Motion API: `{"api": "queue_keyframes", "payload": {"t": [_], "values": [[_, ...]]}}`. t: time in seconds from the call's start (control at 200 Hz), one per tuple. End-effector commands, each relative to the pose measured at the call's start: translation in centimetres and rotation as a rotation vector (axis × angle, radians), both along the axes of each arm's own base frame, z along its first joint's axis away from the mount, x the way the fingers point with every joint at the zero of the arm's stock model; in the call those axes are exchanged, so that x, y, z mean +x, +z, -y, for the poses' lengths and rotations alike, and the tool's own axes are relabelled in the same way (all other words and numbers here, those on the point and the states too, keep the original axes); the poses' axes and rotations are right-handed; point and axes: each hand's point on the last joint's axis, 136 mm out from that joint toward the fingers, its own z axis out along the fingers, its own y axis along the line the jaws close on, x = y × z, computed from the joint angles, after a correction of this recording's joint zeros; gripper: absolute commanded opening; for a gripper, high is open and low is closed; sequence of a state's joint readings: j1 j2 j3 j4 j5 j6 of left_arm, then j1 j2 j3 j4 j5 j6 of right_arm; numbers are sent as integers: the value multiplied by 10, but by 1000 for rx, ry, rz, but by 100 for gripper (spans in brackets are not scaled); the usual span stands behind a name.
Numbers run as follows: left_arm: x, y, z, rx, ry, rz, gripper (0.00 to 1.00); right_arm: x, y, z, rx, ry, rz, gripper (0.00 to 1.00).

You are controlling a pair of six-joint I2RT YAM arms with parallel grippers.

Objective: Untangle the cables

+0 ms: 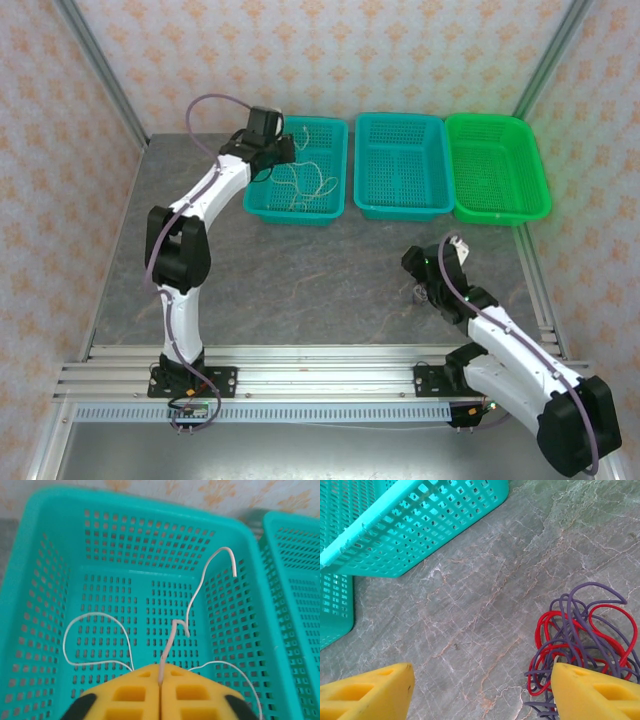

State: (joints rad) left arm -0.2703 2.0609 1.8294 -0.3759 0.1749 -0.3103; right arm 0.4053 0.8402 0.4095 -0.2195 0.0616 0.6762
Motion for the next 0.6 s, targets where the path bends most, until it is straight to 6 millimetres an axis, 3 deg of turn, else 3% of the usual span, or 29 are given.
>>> {"api": "queue_keyframes", "payload": {"t": [0.0,0.1,0.17,0.18,0.195,0.29,0.395,0.5,0.596], "values": [[0,0,-4,2,18,-21,28,6,10,-4,4,8,23,72],[-6,20,-1,-34,5,26,54,8,14,-3,0,4,24,73],[-17,53,3,-94,-14,107,66,6,13,-1,-5,-10,17,75],[-18,53,4,-102,-17,108,67,6,13,0,-5,-12,17,75],[-24,74,4,-125,-22,149,68,6,12,0,-5,-15,15,76],[-54,130,10,-232,-61,267,71,1,8,7,-31,-37,-13,78],[-102,180,19,-293,-119,387,73,-7,0,28,-127,-109,-87,85],[-158,198,32,-277,-168,453,73,-8,-14,35,-150,-124,-167,85],[-205,192,38,-260,-190,478,73,-8,-29,33,-142,-119,-234,85]]}}
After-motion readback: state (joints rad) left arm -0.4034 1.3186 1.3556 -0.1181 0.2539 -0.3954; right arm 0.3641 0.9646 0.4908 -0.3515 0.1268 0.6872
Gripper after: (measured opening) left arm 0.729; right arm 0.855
